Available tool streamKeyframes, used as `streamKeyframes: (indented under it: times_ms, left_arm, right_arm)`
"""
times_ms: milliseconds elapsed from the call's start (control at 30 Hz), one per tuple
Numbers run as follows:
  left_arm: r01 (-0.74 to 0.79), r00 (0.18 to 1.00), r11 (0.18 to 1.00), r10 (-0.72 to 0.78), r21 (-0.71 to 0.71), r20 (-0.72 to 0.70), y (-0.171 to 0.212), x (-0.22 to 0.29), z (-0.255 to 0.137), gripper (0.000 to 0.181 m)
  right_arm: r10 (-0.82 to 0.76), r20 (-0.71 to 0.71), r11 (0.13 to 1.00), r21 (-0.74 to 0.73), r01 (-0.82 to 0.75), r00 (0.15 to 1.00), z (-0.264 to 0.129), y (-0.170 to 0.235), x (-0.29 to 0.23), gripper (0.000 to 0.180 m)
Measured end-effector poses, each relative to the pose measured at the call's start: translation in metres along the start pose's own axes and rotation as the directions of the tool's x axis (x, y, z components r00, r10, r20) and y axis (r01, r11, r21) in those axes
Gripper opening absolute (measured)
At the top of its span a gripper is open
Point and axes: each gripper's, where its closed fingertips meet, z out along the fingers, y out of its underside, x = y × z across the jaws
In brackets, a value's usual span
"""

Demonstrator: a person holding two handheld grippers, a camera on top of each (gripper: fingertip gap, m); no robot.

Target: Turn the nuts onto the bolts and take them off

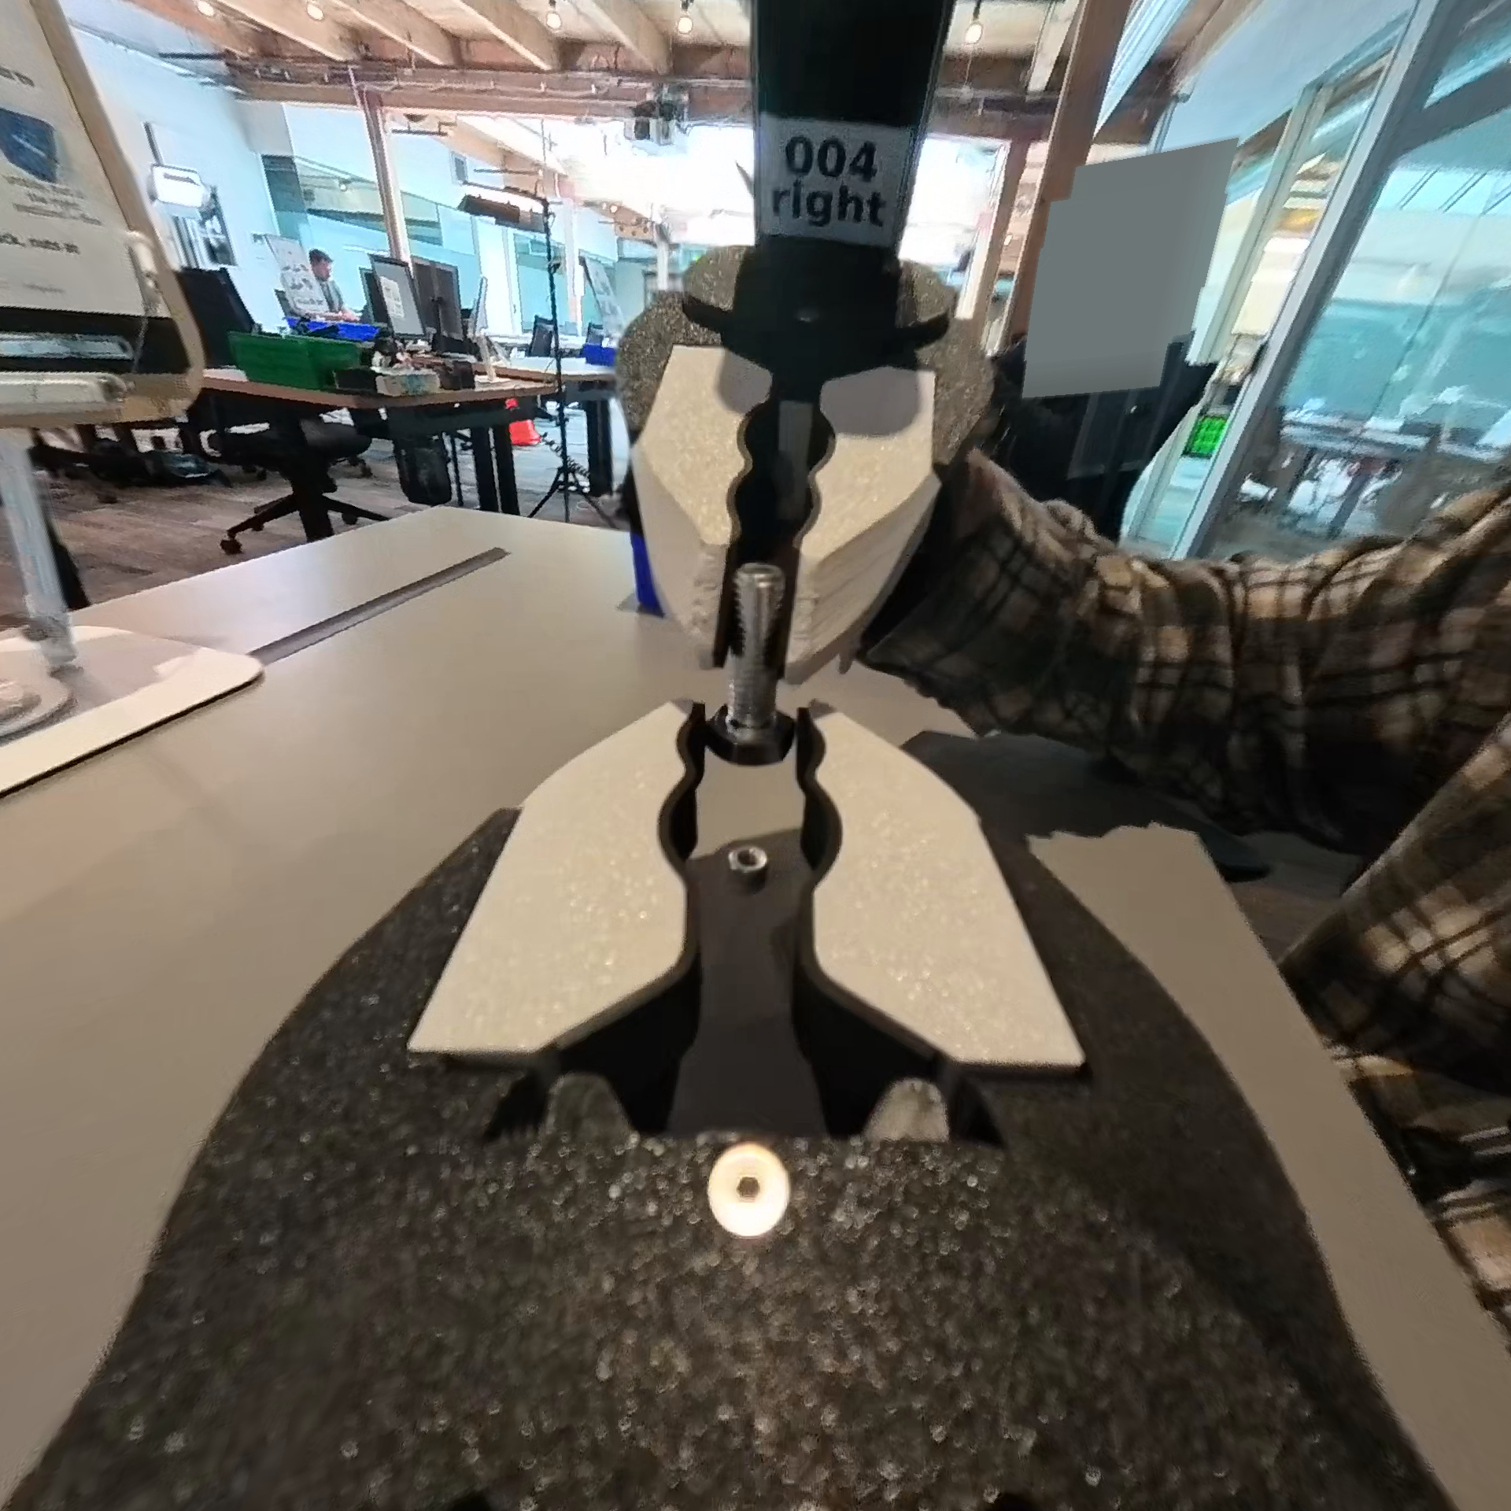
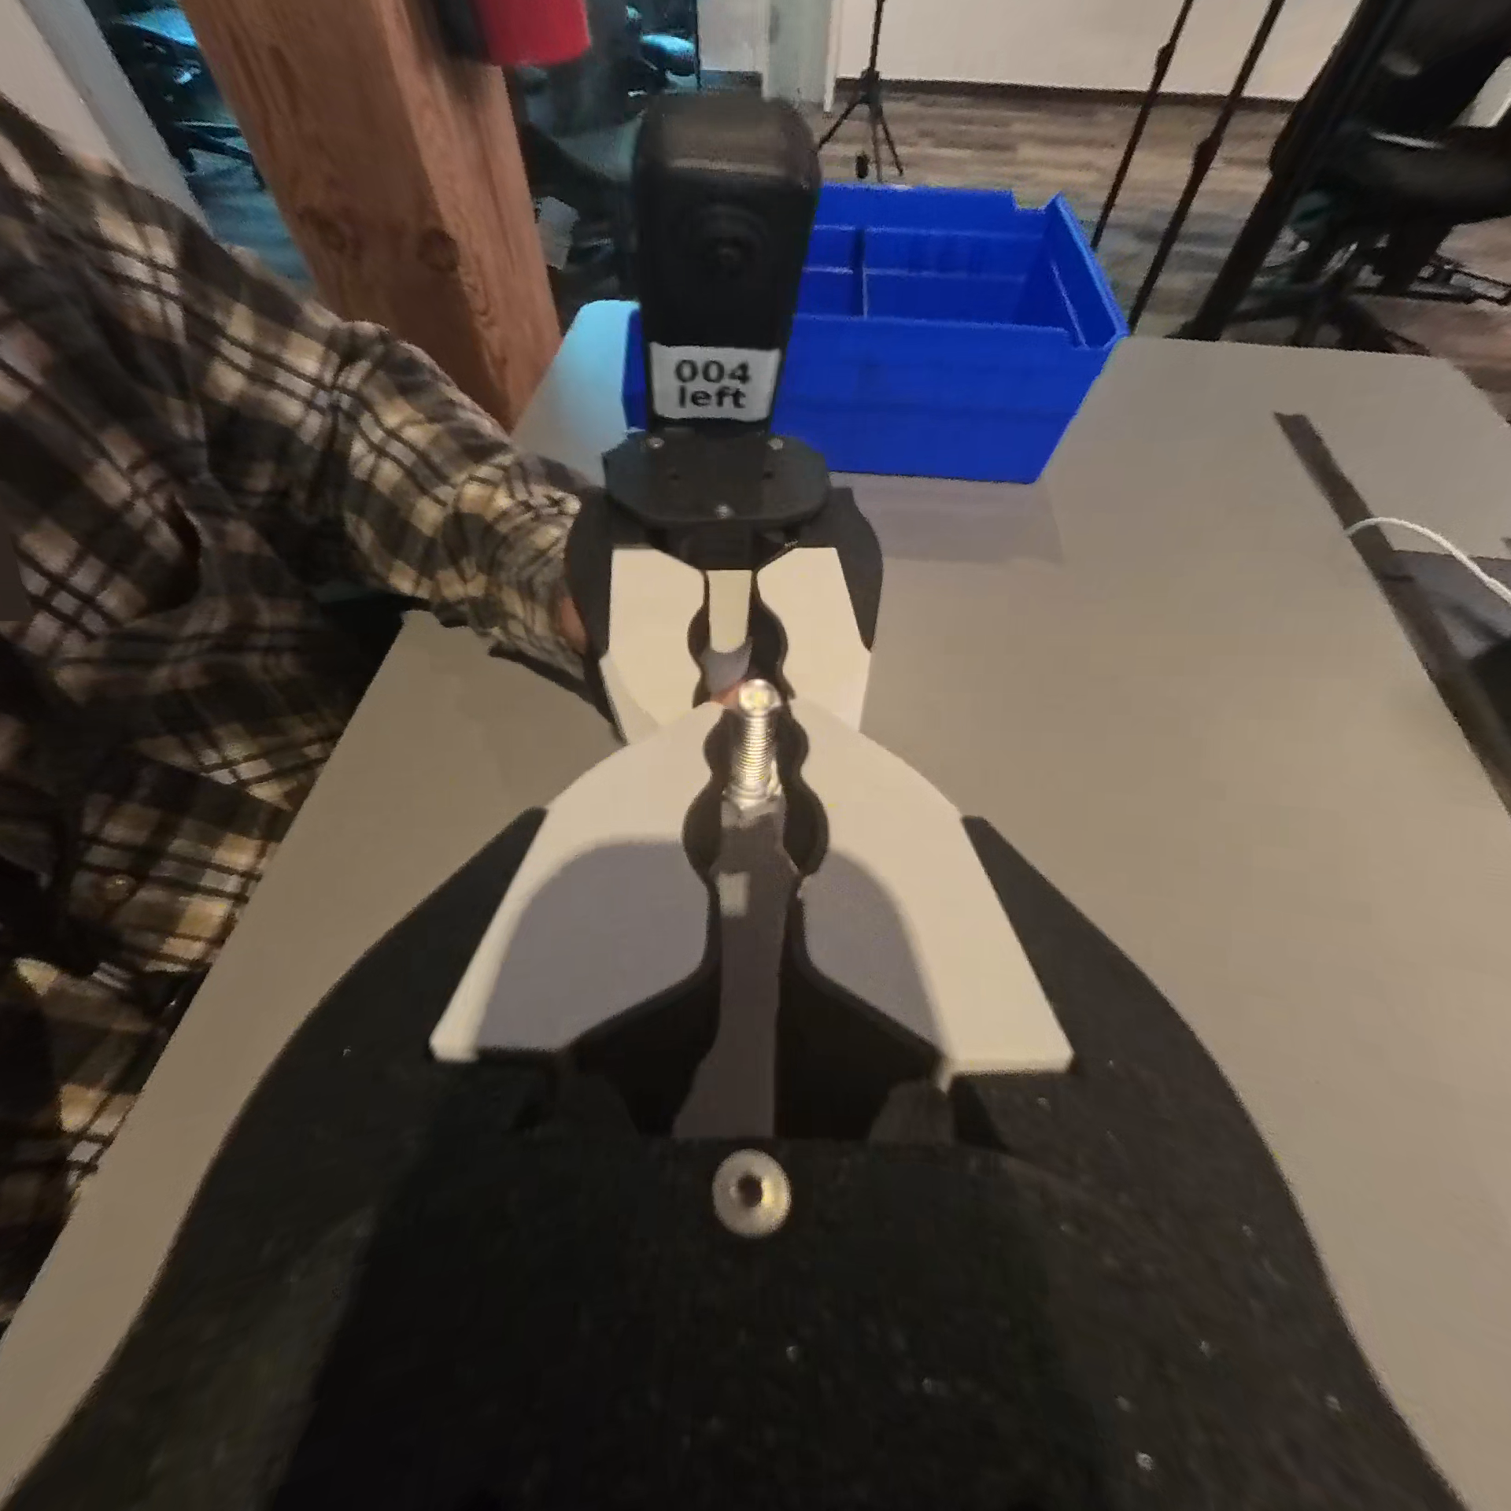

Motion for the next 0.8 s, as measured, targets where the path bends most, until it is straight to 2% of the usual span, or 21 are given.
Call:
streamKeyframes:
  times_ms: [100, 267, 333, 533, 800]
  left_arm:
    - [0.037, 0.999, 0.998, -0.036, 0.050, -0.026, -0.007, -0.001, -0.004, 0.026]
    - [0.058, 0.997, 0.992, -0.052, 0.110, -0.052, -0.016, -0.001, -0.011, 0.027]
    - [0.061, 0.997, 0.990, -0.055, 0.125, -0.052, -0.018, -0.001, -0.012, 0.033]
    - [0.043, 0.998, 0.992, -0.038, 0.116, -0.045, -0.017, 0.000, -0.011, 0.035]
    - [0.014, 0.999, 0.995, -0.011, 0.097, -0.033, -0.015, 0.002, -0.010, 0.030]
  right_arm:
    - [0.013, 0.007, 1.000, -0.002, -0.013, 1.000, -0.003, -0.001, 0.004, 0.009]
    - [0.043, 0.046, 0.992, 0.119, -0.048, 0.998, -0.008, -0.011, 0.005, 0.009]
    - [0.069, 0.087, 0.983, 0.165, -0.083, 0.994, -0.008, -0.016, 0.003, 0.009]
    - [0.085, 0.120, 0.977, 0.183, -0.106, 0.989, -0.002, -0.016, 0.002, 0.009]
    - [0.074, 0.097, 0.983, 0.158, -0.089, 0.993, 0.001, -0.016, 0.004, 0.009]
